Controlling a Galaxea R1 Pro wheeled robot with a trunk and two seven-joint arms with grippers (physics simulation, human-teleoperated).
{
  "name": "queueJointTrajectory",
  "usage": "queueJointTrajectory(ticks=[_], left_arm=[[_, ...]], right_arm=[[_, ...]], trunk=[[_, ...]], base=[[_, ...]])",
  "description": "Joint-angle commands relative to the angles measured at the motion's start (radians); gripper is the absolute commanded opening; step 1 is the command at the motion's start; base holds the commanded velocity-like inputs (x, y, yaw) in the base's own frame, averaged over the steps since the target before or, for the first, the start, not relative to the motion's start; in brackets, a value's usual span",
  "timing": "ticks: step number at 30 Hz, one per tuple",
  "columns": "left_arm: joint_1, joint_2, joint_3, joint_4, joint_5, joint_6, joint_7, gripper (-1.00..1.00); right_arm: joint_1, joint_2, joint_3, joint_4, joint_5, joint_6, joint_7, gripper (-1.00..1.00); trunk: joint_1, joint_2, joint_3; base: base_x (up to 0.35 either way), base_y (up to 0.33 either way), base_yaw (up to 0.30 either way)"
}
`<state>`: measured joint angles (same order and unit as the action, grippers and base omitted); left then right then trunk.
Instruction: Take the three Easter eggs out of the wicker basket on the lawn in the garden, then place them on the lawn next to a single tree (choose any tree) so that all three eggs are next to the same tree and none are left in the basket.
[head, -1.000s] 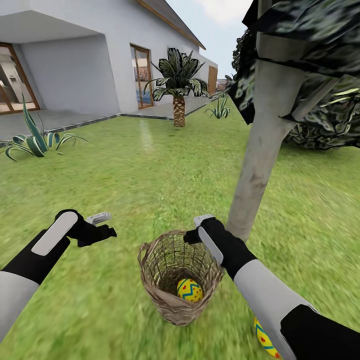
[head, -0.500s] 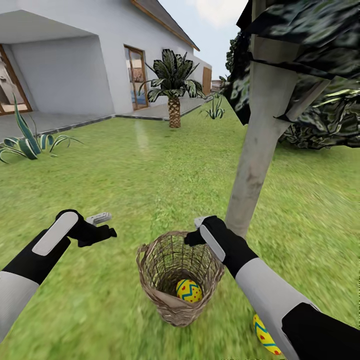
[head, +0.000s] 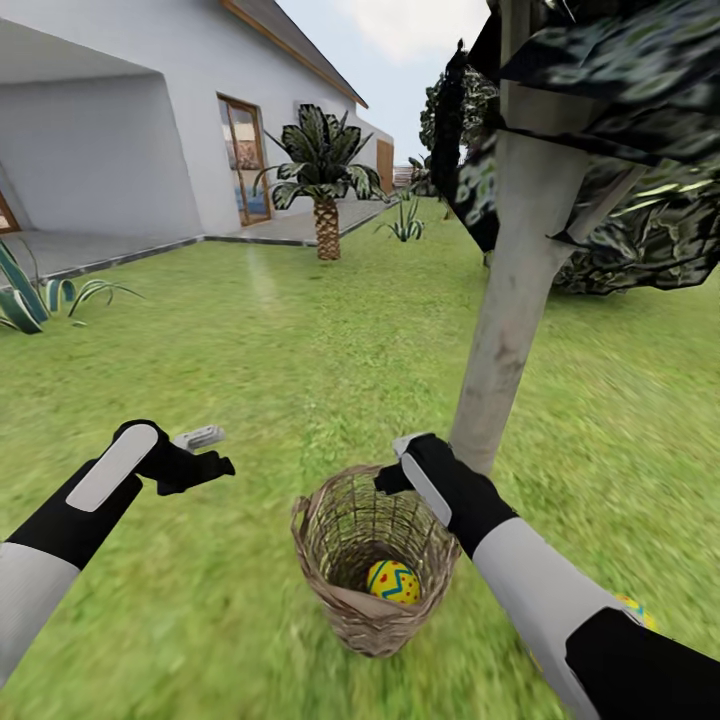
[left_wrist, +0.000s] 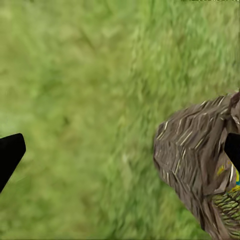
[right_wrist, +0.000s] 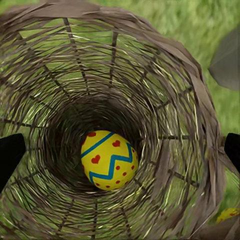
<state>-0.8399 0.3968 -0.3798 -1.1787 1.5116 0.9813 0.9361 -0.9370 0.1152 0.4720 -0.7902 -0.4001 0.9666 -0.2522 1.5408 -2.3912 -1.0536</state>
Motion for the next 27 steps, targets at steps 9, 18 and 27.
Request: queueJointTrajectory(ticks=[9,18,27], left_arm=[[-0.001,0.0,0.001,0.046,0.009,-0.001,0.011,1.0],[-0.001,-0.001,0.0,0.048,0.009,-0.001,0.013,1.0],[-0.001,-0.001,0.001,0.045,0.015,-0.001,0.006,1.0]], right_arm=[[0.024,0.0,0.002,-0.006,-0.009,0.0,-0.007,1.0],[0.024,-0.003,0.002,0.003,-0.012,0.003,-0.01,1.0],[0.025,-0.005,0.001,0.029,-0.011,-0.013,-0.007,1.0]], trunk=[[0.0,0.0,-0.001],[0.0,0.0,-0.001],[0.0,0.0,-0.001]], base=[[0.0,0.177,-0.002],[0.0,0.006,0.0],[0.0,0.0,0.0]])
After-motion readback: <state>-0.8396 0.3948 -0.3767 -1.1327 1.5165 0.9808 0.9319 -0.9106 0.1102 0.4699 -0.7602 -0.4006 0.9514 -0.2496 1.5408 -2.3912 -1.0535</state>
